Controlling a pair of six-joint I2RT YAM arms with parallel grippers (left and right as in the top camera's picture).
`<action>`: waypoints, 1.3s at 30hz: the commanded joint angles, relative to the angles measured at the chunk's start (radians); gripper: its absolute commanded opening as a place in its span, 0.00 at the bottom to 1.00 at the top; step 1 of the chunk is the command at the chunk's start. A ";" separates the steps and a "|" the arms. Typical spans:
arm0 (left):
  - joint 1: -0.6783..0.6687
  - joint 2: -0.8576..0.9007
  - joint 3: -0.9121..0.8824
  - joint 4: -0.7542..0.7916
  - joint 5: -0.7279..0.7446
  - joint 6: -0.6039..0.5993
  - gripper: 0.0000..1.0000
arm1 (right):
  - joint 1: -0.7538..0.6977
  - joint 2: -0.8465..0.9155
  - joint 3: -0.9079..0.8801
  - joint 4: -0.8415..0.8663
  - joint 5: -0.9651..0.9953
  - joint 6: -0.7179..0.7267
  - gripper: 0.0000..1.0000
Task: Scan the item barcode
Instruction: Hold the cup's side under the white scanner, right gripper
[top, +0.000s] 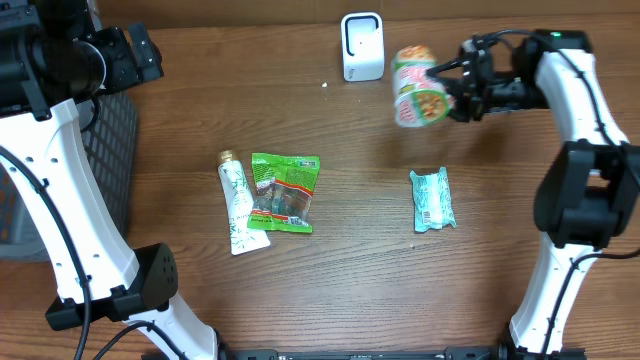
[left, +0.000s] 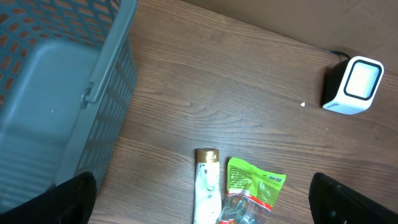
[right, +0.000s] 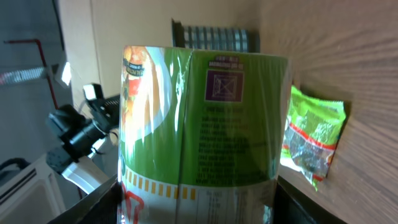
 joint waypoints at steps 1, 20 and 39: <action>0.002 -0.002 0.000 -0.001 -0.011 -0.013 1.00 | -0.018 -0.082 0.033 0.005 -0.054 -0.001 0.57; 0.002 -0.002 0.000 -0.001 -0.011 -0.013 1.00 | 0.241 -0.082 0.335 0.407 1.028 0.476 0.53; 0.002 -0.002 0.000 -0.001 -0.011 -0.013 1.00 | 0.449 0.049 0.379 0.785 1.661 0.464 0.51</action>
